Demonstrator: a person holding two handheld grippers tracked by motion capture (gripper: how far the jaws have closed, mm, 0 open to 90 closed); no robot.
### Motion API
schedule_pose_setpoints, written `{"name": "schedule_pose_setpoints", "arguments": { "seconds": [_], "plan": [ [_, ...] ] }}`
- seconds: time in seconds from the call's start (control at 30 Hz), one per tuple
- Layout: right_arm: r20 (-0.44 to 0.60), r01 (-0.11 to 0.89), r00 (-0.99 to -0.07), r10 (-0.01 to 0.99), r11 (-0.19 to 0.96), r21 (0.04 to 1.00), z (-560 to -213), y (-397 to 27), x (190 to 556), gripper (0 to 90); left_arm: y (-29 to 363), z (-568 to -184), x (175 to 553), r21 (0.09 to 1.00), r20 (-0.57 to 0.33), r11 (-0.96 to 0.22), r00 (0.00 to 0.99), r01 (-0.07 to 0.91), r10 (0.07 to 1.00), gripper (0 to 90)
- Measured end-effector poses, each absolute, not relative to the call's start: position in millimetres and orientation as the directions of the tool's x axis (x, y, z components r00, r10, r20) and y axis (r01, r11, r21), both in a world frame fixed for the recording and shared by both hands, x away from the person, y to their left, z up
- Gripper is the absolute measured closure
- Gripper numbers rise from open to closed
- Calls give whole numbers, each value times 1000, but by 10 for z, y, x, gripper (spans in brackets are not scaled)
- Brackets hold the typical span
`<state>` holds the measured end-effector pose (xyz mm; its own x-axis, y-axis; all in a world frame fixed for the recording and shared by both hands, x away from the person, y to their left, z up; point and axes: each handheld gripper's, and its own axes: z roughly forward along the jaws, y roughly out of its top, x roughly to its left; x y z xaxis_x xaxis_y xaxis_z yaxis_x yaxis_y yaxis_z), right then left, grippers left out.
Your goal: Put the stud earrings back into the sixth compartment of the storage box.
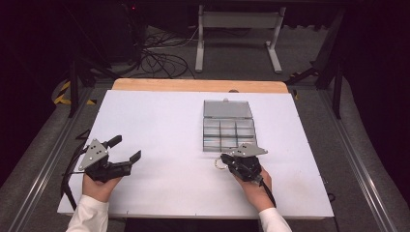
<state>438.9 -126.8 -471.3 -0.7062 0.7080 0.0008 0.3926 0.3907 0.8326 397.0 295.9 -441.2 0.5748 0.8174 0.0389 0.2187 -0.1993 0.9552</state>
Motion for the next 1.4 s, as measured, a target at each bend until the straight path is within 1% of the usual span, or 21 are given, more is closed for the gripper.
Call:
{"name": "schedule_pose_setpoints", "arguments": {
  "seconds": [0.5,0.83,1.1,1.4],
  "plan": [
    [8,382,-675,738,341,859,-4576,-1399,4423,870,2940,-4414,3964,954,39,-203,582,219,812,132],
    [-1,373,-640,769,312,874,-4475,-1512,4510,870,2944,-4416,3964,955,37,-200,582,217,812,130],
    [2,391,-598,802,289,874,-4448,-1590,4638,869,2950,-4419,3967,956,36,-198,582,217,812,130],
    [2,423,-554,832,280,862,-4506,-1634,4780,868,2953,-4419,3966,956,35,-198,581,219,813,130]
  ]
}}
